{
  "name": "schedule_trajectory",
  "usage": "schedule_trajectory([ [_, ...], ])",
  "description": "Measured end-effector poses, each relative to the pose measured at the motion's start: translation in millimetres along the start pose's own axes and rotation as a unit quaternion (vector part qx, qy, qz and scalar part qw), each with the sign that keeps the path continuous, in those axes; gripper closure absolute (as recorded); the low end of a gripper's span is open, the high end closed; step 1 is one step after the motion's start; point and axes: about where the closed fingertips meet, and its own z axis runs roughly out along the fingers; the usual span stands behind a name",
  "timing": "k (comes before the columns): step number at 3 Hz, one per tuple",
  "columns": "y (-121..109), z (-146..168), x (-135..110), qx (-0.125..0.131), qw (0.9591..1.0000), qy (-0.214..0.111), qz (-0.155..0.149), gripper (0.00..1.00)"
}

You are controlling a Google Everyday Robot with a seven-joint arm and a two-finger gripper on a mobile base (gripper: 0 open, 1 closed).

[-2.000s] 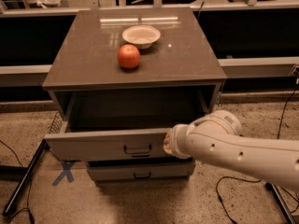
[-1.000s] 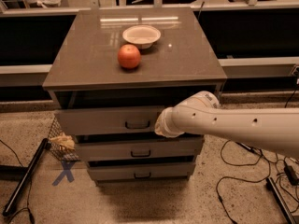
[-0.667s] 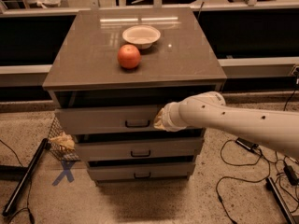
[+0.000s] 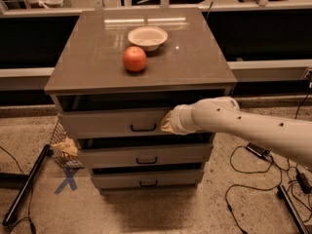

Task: Close top drawer

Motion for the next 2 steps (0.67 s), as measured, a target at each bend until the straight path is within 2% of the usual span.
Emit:
schedule_trajectory([
  [2, 0.0, 0.0, 0.0, 0.000, 1.0000, 0.000, 0.000, 1.00],
])
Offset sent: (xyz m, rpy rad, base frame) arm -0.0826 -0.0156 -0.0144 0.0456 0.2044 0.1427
